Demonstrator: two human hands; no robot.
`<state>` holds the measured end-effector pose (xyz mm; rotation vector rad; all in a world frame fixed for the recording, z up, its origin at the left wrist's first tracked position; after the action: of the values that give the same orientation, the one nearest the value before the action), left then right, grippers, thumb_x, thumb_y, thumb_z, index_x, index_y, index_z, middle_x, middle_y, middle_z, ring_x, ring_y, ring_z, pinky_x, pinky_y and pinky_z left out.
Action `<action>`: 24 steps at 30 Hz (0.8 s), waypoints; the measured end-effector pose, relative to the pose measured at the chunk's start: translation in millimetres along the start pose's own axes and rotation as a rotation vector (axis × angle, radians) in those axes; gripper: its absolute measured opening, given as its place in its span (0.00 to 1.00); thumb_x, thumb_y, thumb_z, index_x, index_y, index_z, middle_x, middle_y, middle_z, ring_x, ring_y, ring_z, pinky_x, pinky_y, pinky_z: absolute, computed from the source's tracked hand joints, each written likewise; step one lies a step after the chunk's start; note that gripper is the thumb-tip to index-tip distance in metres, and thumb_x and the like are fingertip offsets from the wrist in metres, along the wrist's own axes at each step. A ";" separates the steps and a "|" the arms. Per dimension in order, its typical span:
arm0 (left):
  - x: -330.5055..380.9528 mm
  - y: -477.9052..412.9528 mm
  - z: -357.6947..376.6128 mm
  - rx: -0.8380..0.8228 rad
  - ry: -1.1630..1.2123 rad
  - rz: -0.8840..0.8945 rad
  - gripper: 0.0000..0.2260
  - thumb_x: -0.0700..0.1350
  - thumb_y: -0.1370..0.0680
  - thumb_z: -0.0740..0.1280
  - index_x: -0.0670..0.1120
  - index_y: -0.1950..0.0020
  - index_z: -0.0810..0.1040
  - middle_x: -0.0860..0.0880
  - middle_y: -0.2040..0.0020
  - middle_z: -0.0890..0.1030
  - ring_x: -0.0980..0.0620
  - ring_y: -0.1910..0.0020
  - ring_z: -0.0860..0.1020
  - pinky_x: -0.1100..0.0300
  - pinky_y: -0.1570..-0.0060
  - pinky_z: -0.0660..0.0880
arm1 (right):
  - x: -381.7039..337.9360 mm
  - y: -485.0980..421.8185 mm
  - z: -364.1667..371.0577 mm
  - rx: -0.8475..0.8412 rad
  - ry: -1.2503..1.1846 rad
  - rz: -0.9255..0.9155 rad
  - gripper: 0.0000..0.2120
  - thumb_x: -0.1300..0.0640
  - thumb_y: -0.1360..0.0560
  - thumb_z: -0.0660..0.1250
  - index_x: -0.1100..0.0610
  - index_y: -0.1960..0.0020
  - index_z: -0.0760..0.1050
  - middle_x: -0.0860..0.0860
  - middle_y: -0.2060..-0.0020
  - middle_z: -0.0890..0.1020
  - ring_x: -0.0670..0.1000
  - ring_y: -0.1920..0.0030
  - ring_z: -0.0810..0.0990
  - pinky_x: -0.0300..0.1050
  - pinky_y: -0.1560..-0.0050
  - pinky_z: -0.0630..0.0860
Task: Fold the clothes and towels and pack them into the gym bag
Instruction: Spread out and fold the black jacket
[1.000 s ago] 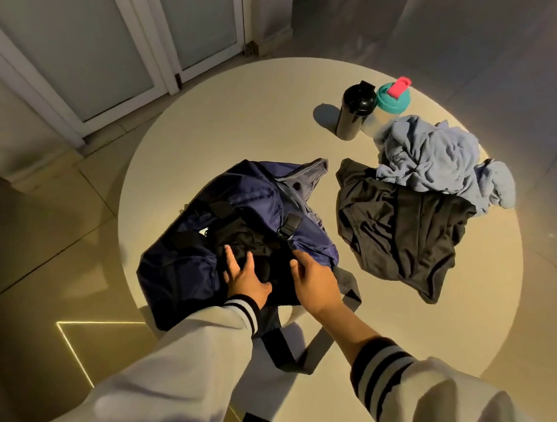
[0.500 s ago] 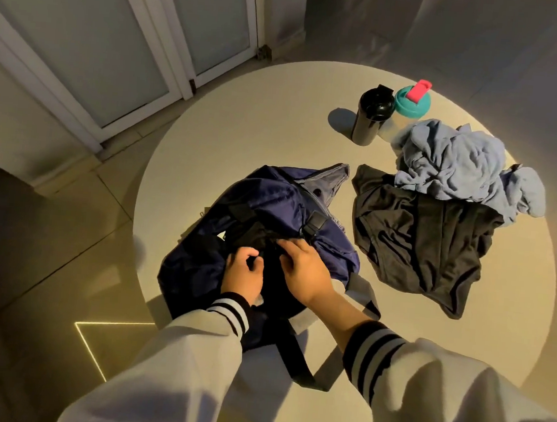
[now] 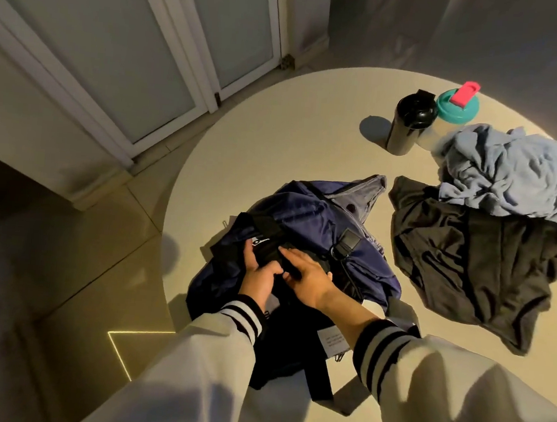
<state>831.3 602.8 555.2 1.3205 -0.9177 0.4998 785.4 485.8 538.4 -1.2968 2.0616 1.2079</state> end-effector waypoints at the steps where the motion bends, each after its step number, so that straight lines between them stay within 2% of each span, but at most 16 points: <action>1: 2.2 -3.2 1.2 0.001 -0.016 0.002 0.42 0.32 0.29 0.64 0.60 0.21 0.54 0.46 0.29 0.71 0.47 0.35 0.75 0.47 0.34 0.73 | -3.3 2.1 -1.5 -0.004 0.016 -0.001 0.30 0.52 0.21 0.64 0.31 0.25 0.59 0.45 0.22 0.62 0.53 0.22 0.58 0.72 0.27 0.53; 5: 18.0 -9.6 -3.7 0.051 -0.131 -0.002 0.40 0.31 0.25 0.62 0.59 0.20 0.52 0.43 0.27 0.70 0.47 0.37 0.73 0.48 0.31 0.70 | -3.0 6.7 -0.9 -0.043 0.069 0.039 0.32 0.58 0.20 0.63 0.35 0.23 0.58 0.43 0.21 0.58 0.53 0.22 0.55 0.74 0.28 0.43; 9: 25.4 -11.3 0.3 0.021 -0.204 -0.004 0.42 0.34 0.22 0.62 0.60 0.19 0.44 0.44 0.22 0.63 0.43 0.28 0.68 0.50 0.31 0.67 | -2.8 4.3 1.1 -0.059 0.027 0.010 0.33 0.58 0.21 0.64 0.28 0.26 0.58 0.42 0.23 0.61 0.53 0.22 0.57 0.73 0.26 0.46; 12: 35.9 -5.1 8.2 0.001 -0.154 0.099 0.43 0.32 0.22 0.62 0.62 0.20 0.41 0.48 0.19 0.56 0.46 0.24 0.63 0.53 0.30 0.64 | -1.1 3.3 0.5 -0.067 0.042 0.046 0.32 0.59 0.20 0.63 0.34 0.24 0.60 0.41 0.22 0.59 0.52 0.22 0.56 0.73 0.27 0.43; 17: 45.6 16.4 5.7 -0.019 -0.191 0.275 0.48 0.30 0.24 0.62 0.73 0.24 0.43 0.54 0.18 0.47 0.51 0.21 0.55 0.57 0.29 0.61 | -5.4 3.9 -0.3 -0.097 0.052 0.079 0.36 0.62 0.21 0.61 0.33 0.23 0.56 0.40 0.21 0.56 0.51 0.21 0.52 0.73 0.27 0.43; 19: 43.8 28.2 2.9 -0.037 -0.216 0.313 0.49 0.28 0.24 0.61 0.74 0.25 0.43 0.56 0.18 0.48 0.55 0.21 0.54 0.58 0.28 0.61 | -13.0 0.6 -8.3 -0.088 0.067 0.106 0.36 0.63 0.22 0.60 0.36 0.21 0.54 0.41 0.20 0.53 0.53 0.21 0.51 0.75 0.29 0.46; 21: 40.0 37.6 2.0 -0.070 -0.235 0.340 0.49 0.27 0.24 0.60 0.72 0.23 0.44 0.58 0.19 0.49 0.59 0.22 0.54 0.58 0.26 0.60 | -20.2 -7.5 -26.3 -0.009 0.079 0.126 0.33 0.61 0.21 0.60 0.42 0.20 0.56 0.45 0.21 0.56 0.55 0.22 0.53 0.75 0.30 0.53; 22: 36.3 40.8 1.6 -0.088 -0.241 0.344 0.48 0.27 0.24 0.60 0.70 0.22 0.44 0.58 0.19 0.49 0.60 0.22 0.53 0.61 0.25 0.61 | -22.4 -10.9 -33.7 0.020 0.080 0.119 0.31 0.60 0.21 0.61 0.44 0.21 0.57 0.46 0.21 0.58 0.56 0.22 0.55 0.73 0.29 0.56; 24: 26.4 43.4 2.6 -0.105 -0.298 0.332 0.46 0.27 0.23 0.61 0.66 0.21 0.46 0.59 0.20 0.48 0.63 0.24 0.52 0.76 0.33 0.61 | -27.5 -10.9 -42.0 0.052 0.017 0.061 0.28 0.59 0.20 0.62 0.49 0.22 0.62 0.49 0.23 0.64 0.55 0.23 0.60 0.60 0.25 0.60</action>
<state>812.2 605.0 602.3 1.1689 -1.4055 0.5084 812.0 462.5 575.6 -1.2324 2.1442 1.1654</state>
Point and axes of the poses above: each hand's wrist, its own y-axis away from the middle knuckle, its own z-axis out of the palm, x = y × z, the point moved 9 cm from there along -y, towards the middle knuckle
